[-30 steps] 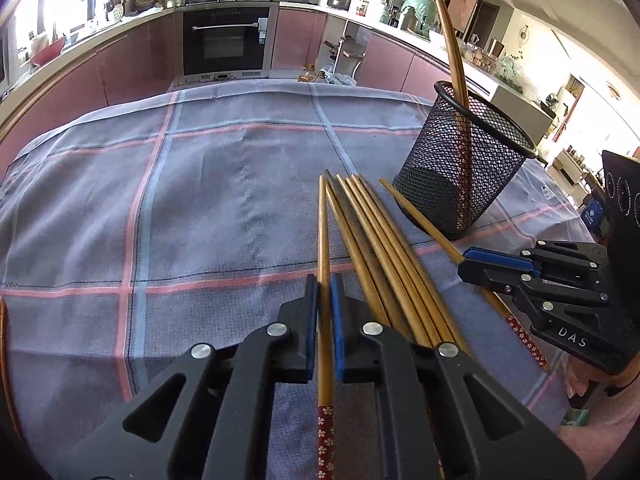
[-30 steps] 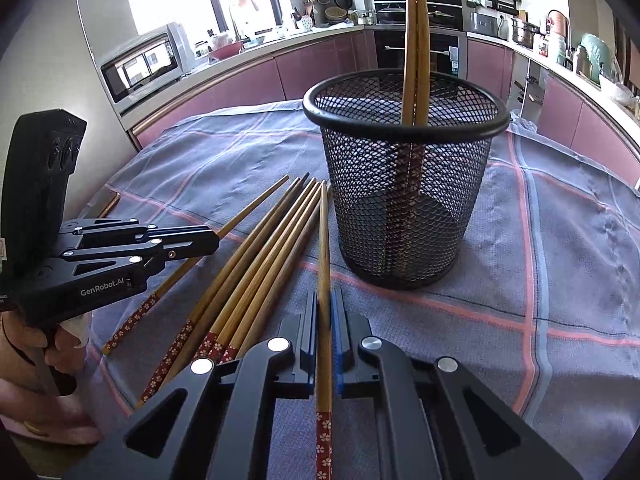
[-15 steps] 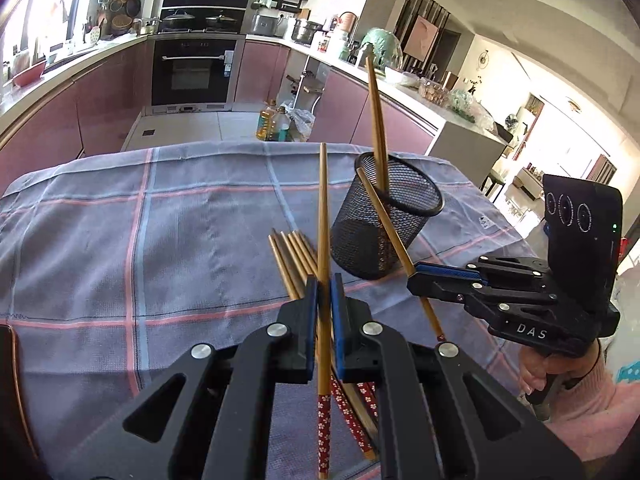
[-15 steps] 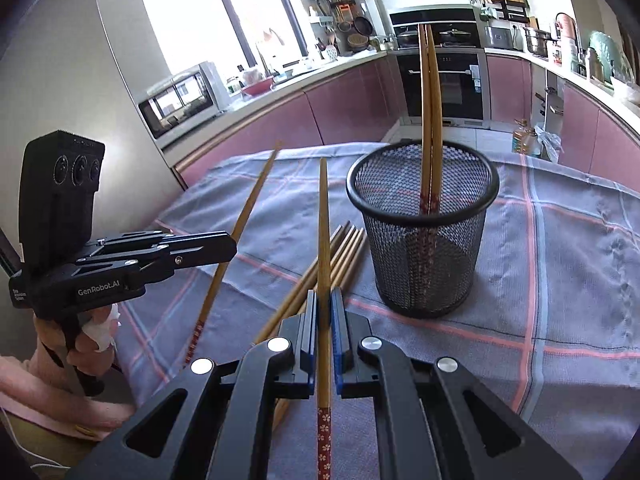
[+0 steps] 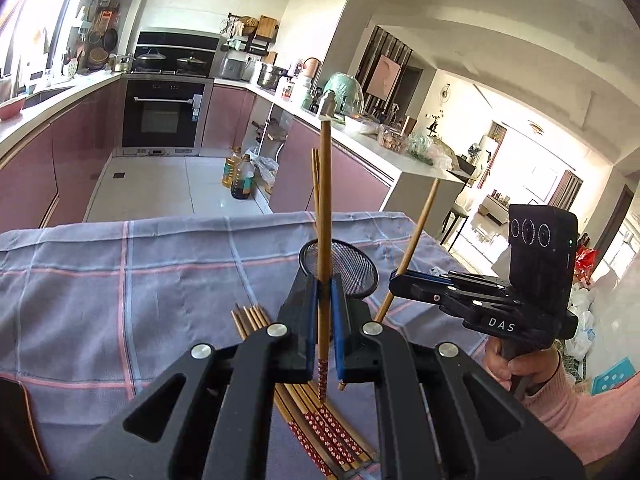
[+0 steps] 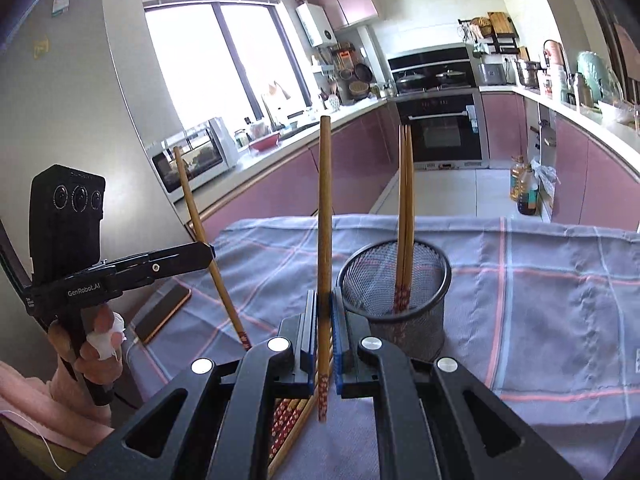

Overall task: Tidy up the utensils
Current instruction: 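Lift the chopstick upright over the mesh cup with the right gripper while the left gripper carries its chopstick, then lower the chopstick into the mesh cup and open the right gripper while the left gripper releases its chopstick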

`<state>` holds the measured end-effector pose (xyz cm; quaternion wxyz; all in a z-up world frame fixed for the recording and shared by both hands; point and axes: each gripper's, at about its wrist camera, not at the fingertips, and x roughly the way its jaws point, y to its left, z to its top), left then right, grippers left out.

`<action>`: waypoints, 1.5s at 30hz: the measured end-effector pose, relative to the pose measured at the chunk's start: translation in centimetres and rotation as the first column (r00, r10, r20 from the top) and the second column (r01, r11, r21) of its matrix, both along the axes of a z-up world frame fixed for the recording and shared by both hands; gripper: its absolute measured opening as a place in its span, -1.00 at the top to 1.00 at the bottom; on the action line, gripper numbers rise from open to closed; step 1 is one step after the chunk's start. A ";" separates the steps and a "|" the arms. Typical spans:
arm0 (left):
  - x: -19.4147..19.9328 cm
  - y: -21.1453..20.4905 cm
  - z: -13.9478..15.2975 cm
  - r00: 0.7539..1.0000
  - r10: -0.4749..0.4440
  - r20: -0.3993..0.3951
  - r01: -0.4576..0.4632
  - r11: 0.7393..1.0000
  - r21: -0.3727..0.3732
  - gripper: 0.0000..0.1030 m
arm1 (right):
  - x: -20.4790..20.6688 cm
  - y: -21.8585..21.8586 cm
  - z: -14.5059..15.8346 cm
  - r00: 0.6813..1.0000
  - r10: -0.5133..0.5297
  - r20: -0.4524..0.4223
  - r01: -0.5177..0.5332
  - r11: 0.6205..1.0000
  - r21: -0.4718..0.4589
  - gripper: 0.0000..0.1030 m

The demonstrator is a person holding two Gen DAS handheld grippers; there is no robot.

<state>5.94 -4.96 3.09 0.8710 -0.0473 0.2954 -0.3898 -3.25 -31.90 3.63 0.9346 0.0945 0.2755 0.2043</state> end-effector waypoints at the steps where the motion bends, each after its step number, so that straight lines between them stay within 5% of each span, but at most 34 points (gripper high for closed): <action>1: 0.1 -0.2 0.5 1.000 0.000 0.011 0.000 1.000 -0.007 0.86 | 0.1 -0.3 0.5 1.000 -0.001 0.010 0.001 1.000 0.001 0.89; 18: 2.5 -4.6 7.4 0.989 0.006 0.145 0.002 0.998 -0.056 0.86 | 3.2 -3.6 6.5 0.985 -0.070 0.157 0.070 0.998 0.004 0.89; 24: 3.6 -6.5 5.7 0.994 -0.001 0.111 0.000 1.000 0.010 0.86 | 4.5 -3.5 5.9 0.986 -0.090 0.139 0.096 0.995 -0.037 0.89; 32: 4.5 -8.7 2.1 0.999 -0.044 0.028 0.040 0.992 0.117 0.86 | 6.3 -3.0 2.7 0.997 -0.074 0.006 0.074 0.993 -0.090 0.89; 45: 7.6 -10.1 -0.5 0.999 -0.026 -0.024 0.029 0.986 0.167 0.85 | 9.1 -2.1 -0.3 0.989 -0.091 -0.118 0.076 0.989 -0.125 0.88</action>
